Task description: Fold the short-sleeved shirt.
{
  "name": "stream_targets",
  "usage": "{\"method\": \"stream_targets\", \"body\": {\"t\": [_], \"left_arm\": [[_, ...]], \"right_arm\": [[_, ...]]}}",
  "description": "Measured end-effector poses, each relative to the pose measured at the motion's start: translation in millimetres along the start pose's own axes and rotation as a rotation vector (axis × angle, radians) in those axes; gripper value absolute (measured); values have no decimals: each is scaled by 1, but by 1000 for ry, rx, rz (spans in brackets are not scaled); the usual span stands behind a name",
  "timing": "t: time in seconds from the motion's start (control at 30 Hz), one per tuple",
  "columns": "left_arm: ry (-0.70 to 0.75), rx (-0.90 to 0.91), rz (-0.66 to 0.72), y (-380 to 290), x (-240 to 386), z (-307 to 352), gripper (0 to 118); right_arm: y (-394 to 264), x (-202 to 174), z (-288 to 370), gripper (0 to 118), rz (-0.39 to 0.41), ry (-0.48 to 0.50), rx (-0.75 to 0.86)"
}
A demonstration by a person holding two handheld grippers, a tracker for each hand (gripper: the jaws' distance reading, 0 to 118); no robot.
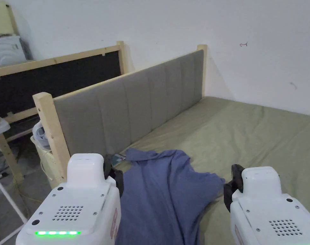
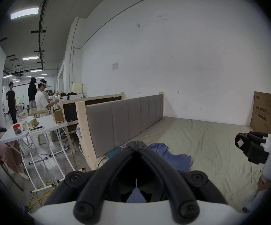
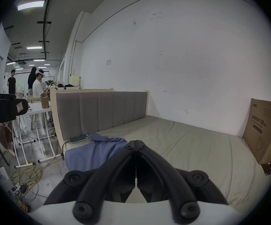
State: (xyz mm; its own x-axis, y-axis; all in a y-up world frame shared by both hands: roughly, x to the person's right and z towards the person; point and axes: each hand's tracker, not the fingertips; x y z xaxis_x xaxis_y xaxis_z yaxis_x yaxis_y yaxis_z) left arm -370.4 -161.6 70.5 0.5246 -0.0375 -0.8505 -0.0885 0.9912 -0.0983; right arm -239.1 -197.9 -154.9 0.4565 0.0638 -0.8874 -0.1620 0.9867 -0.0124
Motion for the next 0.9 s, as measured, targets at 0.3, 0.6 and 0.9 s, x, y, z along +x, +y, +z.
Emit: {"method": "stream_targets", "body": {"t": [0.3, 0.6, 0.9], "left_arm": [[-143, -286, 124, -35, 22, -110, 0], [-175, -715, -1, -129, 71, -270, 0], [-247, -843, 85, -163, 84, -310, 47]], "right_arm": [[-17, 15, -3, 0, 11, -18, -58], [-39, 41, -16, 0, 6, -74, -146], [-58, 64, -32, 0, -2, -110, -218]]}}
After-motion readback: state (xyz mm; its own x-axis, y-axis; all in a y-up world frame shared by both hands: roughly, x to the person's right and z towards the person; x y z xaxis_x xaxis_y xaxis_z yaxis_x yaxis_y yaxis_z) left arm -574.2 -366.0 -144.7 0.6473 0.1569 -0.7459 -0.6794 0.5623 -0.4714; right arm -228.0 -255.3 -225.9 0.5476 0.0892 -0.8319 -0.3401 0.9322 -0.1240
